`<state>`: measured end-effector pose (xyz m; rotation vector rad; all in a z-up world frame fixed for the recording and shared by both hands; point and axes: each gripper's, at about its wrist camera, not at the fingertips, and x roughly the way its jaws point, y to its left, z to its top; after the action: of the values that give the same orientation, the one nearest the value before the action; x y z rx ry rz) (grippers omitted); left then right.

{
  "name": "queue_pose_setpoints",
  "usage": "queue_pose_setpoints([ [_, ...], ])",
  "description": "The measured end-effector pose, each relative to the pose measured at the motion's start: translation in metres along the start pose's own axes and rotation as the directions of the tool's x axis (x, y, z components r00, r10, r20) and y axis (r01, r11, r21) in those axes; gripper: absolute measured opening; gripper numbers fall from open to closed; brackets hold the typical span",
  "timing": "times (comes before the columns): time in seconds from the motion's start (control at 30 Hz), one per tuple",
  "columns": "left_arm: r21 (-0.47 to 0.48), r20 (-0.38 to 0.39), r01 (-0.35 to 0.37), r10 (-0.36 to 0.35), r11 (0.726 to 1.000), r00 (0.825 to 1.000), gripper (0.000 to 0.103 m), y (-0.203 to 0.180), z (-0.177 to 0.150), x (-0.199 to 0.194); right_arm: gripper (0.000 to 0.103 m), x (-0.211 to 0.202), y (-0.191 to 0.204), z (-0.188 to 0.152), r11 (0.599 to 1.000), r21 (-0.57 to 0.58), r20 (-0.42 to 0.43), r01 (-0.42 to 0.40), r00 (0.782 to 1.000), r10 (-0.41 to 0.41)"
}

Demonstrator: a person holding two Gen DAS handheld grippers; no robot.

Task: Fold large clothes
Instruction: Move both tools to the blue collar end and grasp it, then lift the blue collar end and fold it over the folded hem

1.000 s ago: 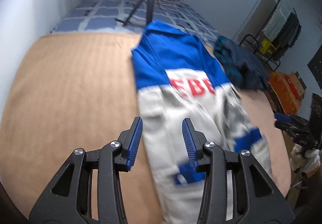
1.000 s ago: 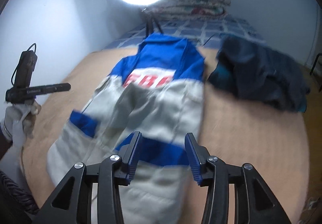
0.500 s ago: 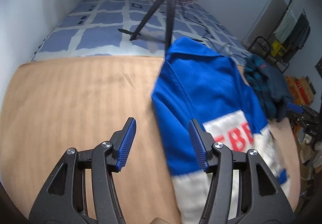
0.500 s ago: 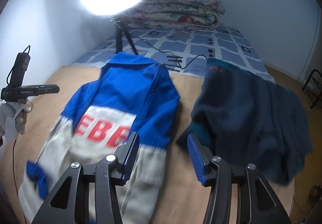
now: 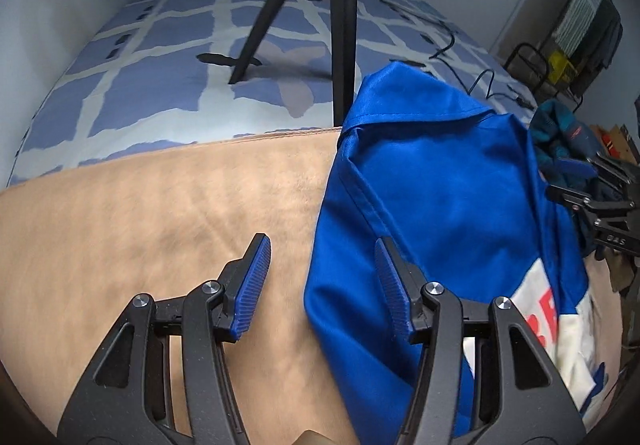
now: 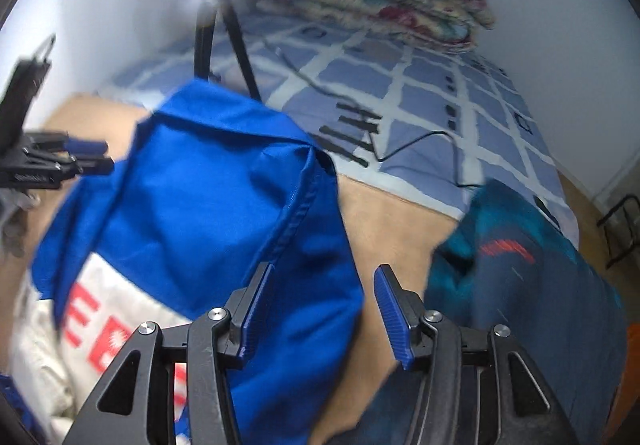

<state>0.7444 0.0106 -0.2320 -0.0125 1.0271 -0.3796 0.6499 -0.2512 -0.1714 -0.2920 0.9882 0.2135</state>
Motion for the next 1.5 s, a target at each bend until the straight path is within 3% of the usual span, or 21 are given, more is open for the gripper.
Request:
queue_pose_setpoints([
  [0.23,0.127,0.000,-0.056,0.056,0.990,0.998,0.058,-0.018,0.010,0.026,0.057,0.048,0.009,0.019,0.999,-0.032,-0.051,-0.016,0.999,0.014],
  [0.33,0.137,0.013,-0.055,0.053,0.989,0.998,0.058,-0.019,0.011,0.031,0.066,0.057,0.003,0.019,0.999,0.004,-0.059,-0.032,0.998,0.033],
  [0.4,0.119,0.021,-0.035,0.032,0.992,0.999,0.057,-0.017,0.011,0.031,0.066,0.060,-0.006,0.017,0.995,0.059,-0.063,-0.080,0.994,0.084],
  [0.5,0.110,0.012,0.030,-0.032,0.993,0.999,0.029,-0.018,0.012,0.030,0.050,0.060,-0.012,0.016,0.982,0.099,-0.048,-0.158,0.985,0.163],
  [0.53,0.113,0.013,0.031,-0.033,0.993,0.999,0.017,-0.021,0.012,0.028,0.038,0.060,-0.011,0.015,0.980,0.097,-0.040,-0.173,0.983,0.178],
  [0.57,0.128,0.025,0.004,-0.007,0.992,1.000,0.011,-0.028,0.010,0.027,0.026,0.059,-0.010,0.015,0.978,0.093,-0.033,-0.188,0.981,0.192],
  [0.67,0.194,0.057,-0.090,0.080,0.977,0.995,0.003,-0.047,0.002,0.023,0.009,0.055,-0.001,0.013,0.980,0.073,-0.015,-0.187,0.982,0.189],
  [0.77,0.180,0.086,-0.096,0.082,0.979,0.993,0.001,-0.050,0.001,0.011,0.003,0.047,0.008,0.012,0.989,0.048,0.006,-0.137,0.991,0.137],
  [0.93,0.147,0.149,-0.069,0.046,0.987,0.988,0.000,-0.051,-0.002,-0.021,0.002,0.015,0.012,0.010,0.992,0.061,0.081,-0.112,0.991,0.107],
  [1.17,0.175,0.210,-0.032,-0.006,0.984,0.978,0.000,-0.076,-0.021,-0.078,0.001,-0.046,0.014,0.002,0.990,0.080,0.166,-0.113,0.981,0.098],
  [1.5,0.192,0.283,0.010,-0.065,0.981,0.957,0.000,-0.115,-0.070,-0.186,0.001,-0.154,0.049,-0.044,0.990,0.063,0.258,-0.126,0.960,0.106],
])
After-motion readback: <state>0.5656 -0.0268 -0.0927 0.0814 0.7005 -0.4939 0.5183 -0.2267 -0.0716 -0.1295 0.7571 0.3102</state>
